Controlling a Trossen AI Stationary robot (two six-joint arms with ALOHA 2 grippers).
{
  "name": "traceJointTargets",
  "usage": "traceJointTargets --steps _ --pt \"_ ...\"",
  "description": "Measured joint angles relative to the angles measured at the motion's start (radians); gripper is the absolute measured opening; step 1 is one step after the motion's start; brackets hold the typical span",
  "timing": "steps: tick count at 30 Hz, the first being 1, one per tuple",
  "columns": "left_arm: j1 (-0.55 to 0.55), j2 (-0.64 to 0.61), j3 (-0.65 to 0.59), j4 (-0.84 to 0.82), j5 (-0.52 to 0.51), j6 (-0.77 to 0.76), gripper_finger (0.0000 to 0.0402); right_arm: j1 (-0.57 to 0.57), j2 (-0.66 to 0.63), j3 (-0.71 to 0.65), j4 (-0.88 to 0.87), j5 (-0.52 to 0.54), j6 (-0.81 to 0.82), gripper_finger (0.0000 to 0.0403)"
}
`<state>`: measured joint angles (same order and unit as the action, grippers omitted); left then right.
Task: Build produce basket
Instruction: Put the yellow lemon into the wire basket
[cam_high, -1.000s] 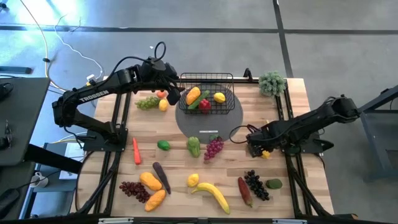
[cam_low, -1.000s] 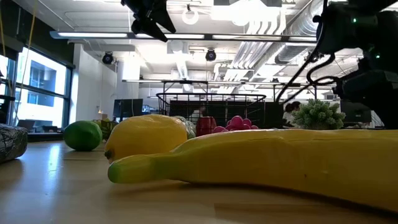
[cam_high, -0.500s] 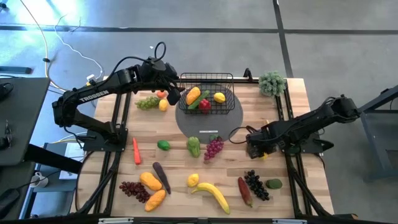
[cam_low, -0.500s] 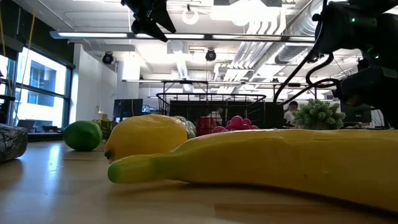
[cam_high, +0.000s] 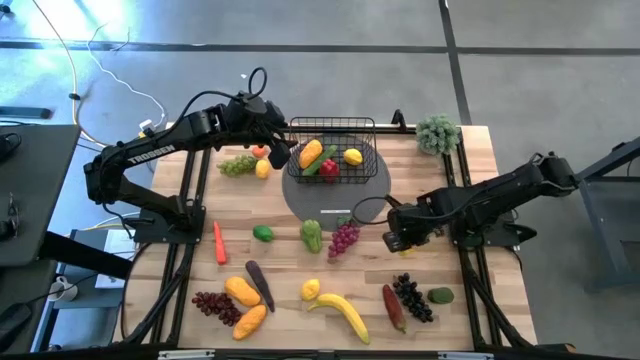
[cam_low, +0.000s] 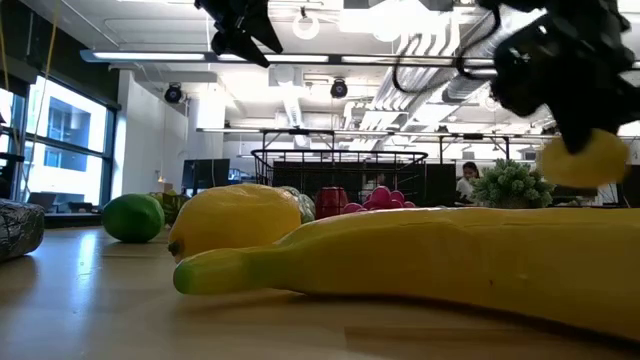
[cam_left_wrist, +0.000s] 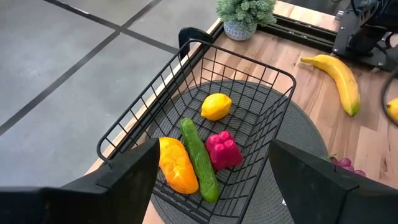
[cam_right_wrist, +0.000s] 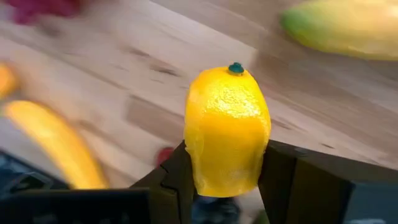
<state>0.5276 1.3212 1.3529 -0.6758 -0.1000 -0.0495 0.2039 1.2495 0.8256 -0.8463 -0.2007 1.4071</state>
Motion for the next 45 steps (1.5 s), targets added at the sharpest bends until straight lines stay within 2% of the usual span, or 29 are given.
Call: traceJointTargets --steps 9,16,23,34,45 --pt "0.0 0.0 0.0 0.0 -0.001 0.0 0.0291 -0.028 0.0 0.125 0.003 0.155 -0.072 0.0107" --pt "0.0 0.0 0.0 0.0 -0.048 0.0 0.0291 -0.133 0.0 0.2 0.043 0.217 -0.248 0.0107" --pt "0.0 0.0 0.0 0.0 -0.09 0.0 0.0291 -0.306 0.0 0.246 0.162 0.224 -0.503 0.0107" --pt "0.01 0.0 0.0 0.0 -0.221 -0.027 0.0291 -0.573 0.0 0.256 0.426 0.188 -0.904 0.0107" --pt "0.041 0.0 0.0 -0.001 -0.229 -0.073 0.0291 -0.743 0.026 0.257 0.648 0.192 -1.192 0.0107"
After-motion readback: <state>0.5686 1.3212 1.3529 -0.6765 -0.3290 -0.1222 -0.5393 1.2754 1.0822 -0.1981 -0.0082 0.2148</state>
